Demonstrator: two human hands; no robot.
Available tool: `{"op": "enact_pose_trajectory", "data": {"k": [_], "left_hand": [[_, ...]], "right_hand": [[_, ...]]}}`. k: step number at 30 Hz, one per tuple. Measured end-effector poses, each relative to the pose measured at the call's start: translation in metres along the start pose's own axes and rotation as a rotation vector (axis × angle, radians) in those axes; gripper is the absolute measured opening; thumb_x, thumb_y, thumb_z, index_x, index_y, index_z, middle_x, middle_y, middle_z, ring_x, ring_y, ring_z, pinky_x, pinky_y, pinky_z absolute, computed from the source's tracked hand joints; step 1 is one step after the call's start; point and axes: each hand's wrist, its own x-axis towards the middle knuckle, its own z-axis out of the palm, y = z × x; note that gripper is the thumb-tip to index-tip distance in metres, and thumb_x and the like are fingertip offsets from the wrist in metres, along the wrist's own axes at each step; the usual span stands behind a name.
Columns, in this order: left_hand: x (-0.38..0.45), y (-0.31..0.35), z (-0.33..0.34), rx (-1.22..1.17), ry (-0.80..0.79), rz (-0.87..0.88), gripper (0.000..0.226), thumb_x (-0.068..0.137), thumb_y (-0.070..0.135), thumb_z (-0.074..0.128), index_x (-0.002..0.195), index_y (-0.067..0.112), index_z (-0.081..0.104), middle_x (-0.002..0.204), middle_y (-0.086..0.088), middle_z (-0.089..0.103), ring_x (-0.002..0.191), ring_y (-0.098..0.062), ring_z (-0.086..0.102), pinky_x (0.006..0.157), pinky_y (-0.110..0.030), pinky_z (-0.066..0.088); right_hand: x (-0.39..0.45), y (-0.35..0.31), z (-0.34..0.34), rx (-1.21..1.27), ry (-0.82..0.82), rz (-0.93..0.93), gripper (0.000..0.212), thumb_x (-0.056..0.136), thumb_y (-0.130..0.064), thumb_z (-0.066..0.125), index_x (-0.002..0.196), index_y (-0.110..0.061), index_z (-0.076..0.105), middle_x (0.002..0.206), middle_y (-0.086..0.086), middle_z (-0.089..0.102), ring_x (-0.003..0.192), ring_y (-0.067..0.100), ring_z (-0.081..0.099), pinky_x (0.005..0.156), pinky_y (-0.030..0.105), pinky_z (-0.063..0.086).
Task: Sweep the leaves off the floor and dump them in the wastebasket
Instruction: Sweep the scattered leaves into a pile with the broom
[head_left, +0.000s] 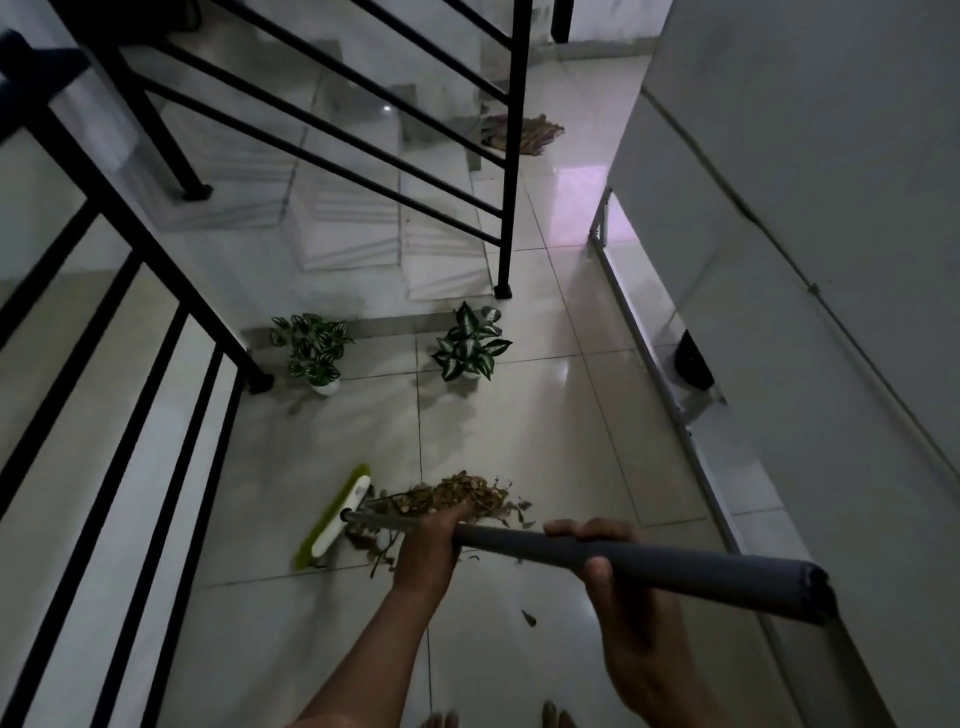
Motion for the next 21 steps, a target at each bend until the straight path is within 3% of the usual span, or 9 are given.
{"op": "enact_pose_trajectory", "data": {"k": [7, 12, 16, 21], "left_hand": [[0.01, 0.059, 0.012, -0.074, 0.04, 0.1, 0.04, 0.084, 0.001, 0.054, 0.12, 0.019, 0.057, 0.113, -0.007, 0.066, 0.103, -0.019, 0.06, 0.084, -0.021, 0.043], [0.016, 0.095, 0.007, -0.06, 0.143, 0.176, 0.034, 0.09, 0.007, 0.05, 0.122, 0.02, 0.054, 0.109, -0.007, 0.066, 0.099, -0.021, 0.062, 0.081, -0.026, 0.046], [0.011, 0.099, 0.0, -0.042, 0.175, 0.189, 0.037, 0.09, 0.006, 0.051, 0.124, 0.018, 0.052, 0.113, -0.008, 0.065, 0.101, -0.021, 0.062, 0.086, -0.028, 0.048], [0.0, 0.073, -0.001, -0.013, 0.188, 0.103, 0.033, 0.088, 0.006, 0.054, 0.119, 0.019, 0.056, 0.108, -0.005, 0.067, 0.098, -0.02, 0.063, 0.082, -0.028, 0.05]], "right_hand": [[0.021, -0.046, -0.046, -0.036, -0.005, -0.129, 0.037, 0.062, -0.075, 0.056, 0.083, -0.045, 0.059, 0.094, -0.007, 0.069, 0.096, 0.014, 0.064, 0.087, 0.026, 0.052], [0.033, -0.077, -0.068, -0.033, 0.02, -0.316, 0.031, 0.073, -0.065, 0.055, 0.089, -0.039, 0.06, 0.091, -0.001, 0.07, 0.094, 0.023, 0.066, 0.084, 0.034, 0.054], [0.031, -0.081, -0.074, 0.007, 0.017, -0.351, 0.03, 0.075, -0.064, 0.053, 0.091, -0.039, 0.059, 0.091, -0.001, 0.07, 0.093, 0.022, 0.066, 0.081, 0.03, 0.055], [0.025, -0.058, -0.062, 0.123, -0.022, -0.302, 0.029, 0.077, -0.058, 0.055, 0.092, -0.035, 0.059, 0.094, 0.002, 0.069, 0.095, 0.02, 0.064, 0.08, 0.026, 0.054]]}}
